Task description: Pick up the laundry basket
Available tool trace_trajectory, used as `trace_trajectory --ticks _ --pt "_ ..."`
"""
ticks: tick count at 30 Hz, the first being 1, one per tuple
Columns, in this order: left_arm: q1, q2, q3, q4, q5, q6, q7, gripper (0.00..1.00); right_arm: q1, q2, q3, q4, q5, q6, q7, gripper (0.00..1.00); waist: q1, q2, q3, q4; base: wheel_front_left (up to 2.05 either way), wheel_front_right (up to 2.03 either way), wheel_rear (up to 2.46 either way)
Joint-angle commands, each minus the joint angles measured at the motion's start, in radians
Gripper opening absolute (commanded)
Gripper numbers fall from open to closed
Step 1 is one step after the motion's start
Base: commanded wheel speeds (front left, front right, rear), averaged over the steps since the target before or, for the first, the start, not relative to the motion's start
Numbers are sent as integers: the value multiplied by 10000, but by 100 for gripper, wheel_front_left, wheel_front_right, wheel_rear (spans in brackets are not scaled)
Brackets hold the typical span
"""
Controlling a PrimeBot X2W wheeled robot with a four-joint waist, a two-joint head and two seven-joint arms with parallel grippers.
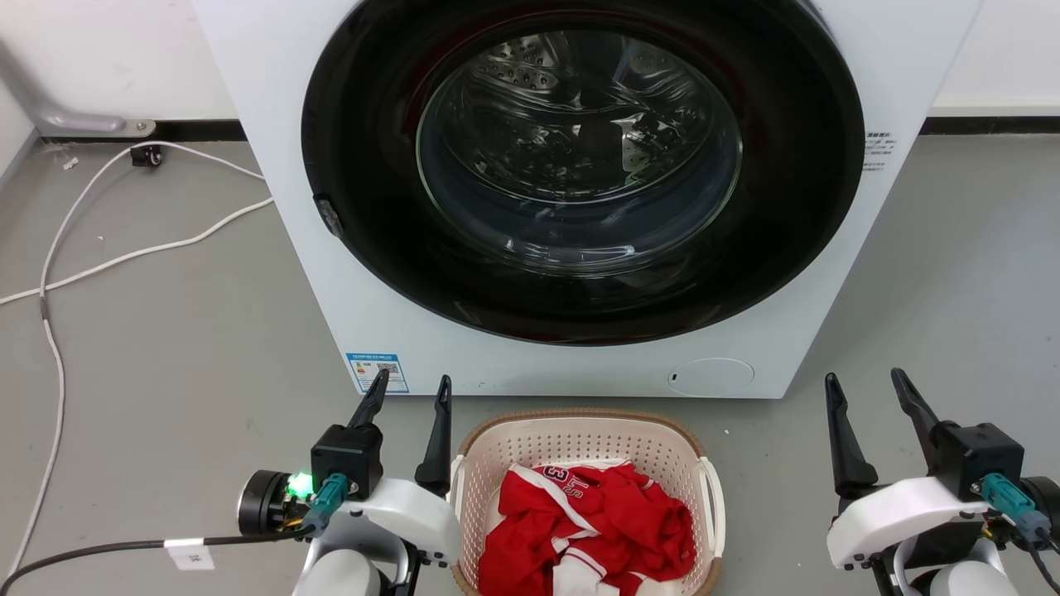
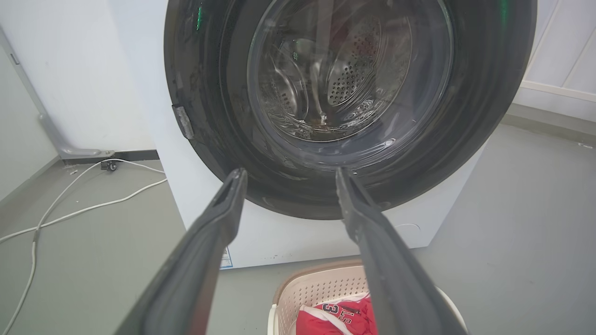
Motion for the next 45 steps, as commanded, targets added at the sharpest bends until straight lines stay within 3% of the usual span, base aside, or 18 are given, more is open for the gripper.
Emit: trace_trajectory --ticks 1,25,33,45 --pt "-11 -16 7 26 209 -50 -94 100 84 25 -10 12 -155 -3 -86 100 0 0 -4 1 0 0 0" --pt "-59 -156 200 300 441 -280 -195 100 41 28 -107 184 -36 -3 -209 100 0 0 25 18 0 0 0" --pt "-533 -167 228 1411 392 -234 -171 100 -268 22 116 920 213 -3 -6 100 0 0 1161 -98 0 0 0" --pt "-1984 -170 337 3389 64 -510 -169 100 -1531 22 253 2563 497 -3 -338 100 0 0 3562 -380 0 0 0"
